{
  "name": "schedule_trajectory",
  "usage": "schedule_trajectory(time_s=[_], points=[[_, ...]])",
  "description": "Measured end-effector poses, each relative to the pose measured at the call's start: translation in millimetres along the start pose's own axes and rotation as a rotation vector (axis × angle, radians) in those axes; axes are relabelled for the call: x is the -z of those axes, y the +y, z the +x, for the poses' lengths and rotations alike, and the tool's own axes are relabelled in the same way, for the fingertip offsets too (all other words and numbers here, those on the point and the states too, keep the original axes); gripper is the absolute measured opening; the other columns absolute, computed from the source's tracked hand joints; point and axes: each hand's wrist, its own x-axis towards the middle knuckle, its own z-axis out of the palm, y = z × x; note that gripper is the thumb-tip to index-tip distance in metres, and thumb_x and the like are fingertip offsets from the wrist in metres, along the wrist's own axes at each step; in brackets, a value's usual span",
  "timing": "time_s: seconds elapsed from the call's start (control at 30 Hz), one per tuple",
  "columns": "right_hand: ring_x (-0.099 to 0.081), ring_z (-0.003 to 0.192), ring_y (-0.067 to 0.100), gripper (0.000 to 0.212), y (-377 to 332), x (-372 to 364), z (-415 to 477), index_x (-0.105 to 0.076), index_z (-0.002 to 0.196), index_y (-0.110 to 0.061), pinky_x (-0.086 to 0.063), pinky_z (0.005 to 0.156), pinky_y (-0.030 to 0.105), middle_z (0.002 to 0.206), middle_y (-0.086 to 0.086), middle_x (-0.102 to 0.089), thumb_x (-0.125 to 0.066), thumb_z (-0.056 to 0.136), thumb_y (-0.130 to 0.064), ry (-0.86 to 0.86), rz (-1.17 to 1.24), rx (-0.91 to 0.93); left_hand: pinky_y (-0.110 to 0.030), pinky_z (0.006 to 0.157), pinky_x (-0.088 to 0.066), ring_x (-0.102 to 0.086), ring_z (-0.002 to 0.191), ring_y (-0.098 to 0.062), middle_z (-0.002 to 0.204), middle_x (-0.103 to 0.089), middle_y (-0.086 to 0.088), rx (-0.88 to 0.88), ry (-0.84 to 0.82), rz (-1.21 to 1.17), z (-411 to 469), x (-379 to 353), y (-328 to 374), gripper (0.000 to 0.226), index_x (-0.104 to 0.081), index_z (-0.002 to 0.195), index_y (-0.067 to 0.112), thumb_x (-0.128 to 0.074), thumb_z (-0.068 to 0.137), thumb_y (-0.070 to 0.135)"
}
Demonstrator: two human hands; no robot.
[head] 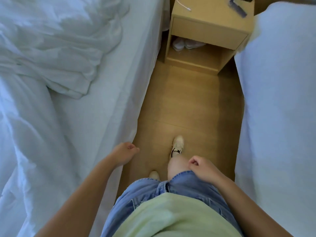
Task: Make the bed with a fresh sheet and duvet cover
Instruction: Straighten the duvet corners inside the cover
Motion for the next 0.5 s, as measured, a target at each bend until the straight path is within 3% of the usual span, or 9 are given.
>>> schedule_trajectory(time_s=[0.1, 0.23, 0.33, 0.5], points=[[-0.047, 0.072, 0.014, 0.020, -42.4, 50.9, 55.3, -0.059, 0.100, -0.006, -0.034, 0.063, 0.027, 0.085, 0.007, -0.056, -0.048, 0.093, -0.021, -0.069, -0.033, 0.027, -0.033, 0.090, -0.046, -0.057, 0.097, -0.021, 0.104, -0.060, -0.006, 0.064, 0.024, -0.037, 46.9, 25.6, 37.7, 0.022, -0.057, 0.103, 0.015, -0.049, 0.096, 0.034], [-0.042, 0.064, 0.010, 0.019, -109.1, 142.1, 127.8, -0.060, 0.100, -0.004, -0.031, 0.055, 0.023, 0.079, 0.001, -0.054, -0.049, 0.094, -0.019, -0.068, -0.146, 0.132, -0.025, 0.072, -0.040, -0.051, 0.090, -0.016, 0.099, -0.056, -0.003, 0.089, -0.002, 0.024, 97.4, 60.3, 103.4, 0.026, -0.059, 0.104, 0.010, -0.047, 0.097, 0.032], [-0.040, 0.059, 0.007, 0.020, -168.1, 205.9, 170.7, -0.059, 0.101, -0.005, -0.030, 0.049, 0.015, 0.073, -0.004, -0.050, -0.049, 0.096, -0.021, -0.091, -0.242, 0.178, -0.026, 0.084, -0.043, -0.053, 0.096, -0.016, 0.110, -0.060, -0.001, 0.118, 0.001, -0.015, 131.0, 96.0, 151.7, 0.031, -0.060, 0.114, 0.012, -0.049, 0.095, 0.034], [-0.046, 0.064, 0.011, 0.022, -270.5, 270.1, 243.7, -0.059, 0.101, -0.012, -0.037, 0.059, 0.026, 0.076, -0.004, -0.053, -0.049, 0.094, -0.030, -0.204, -0.364, 0.217, -0.032, 0.088, -0.044, -0.056, 0.097, -0.018, 0.105, -0.059, 0.000, 0.137, 0.058, -0.216, 189.3, 170.0, 206.3, 0.028, -0.061, 0.111, 0.013, -0.051, 0.094, 0.034]])
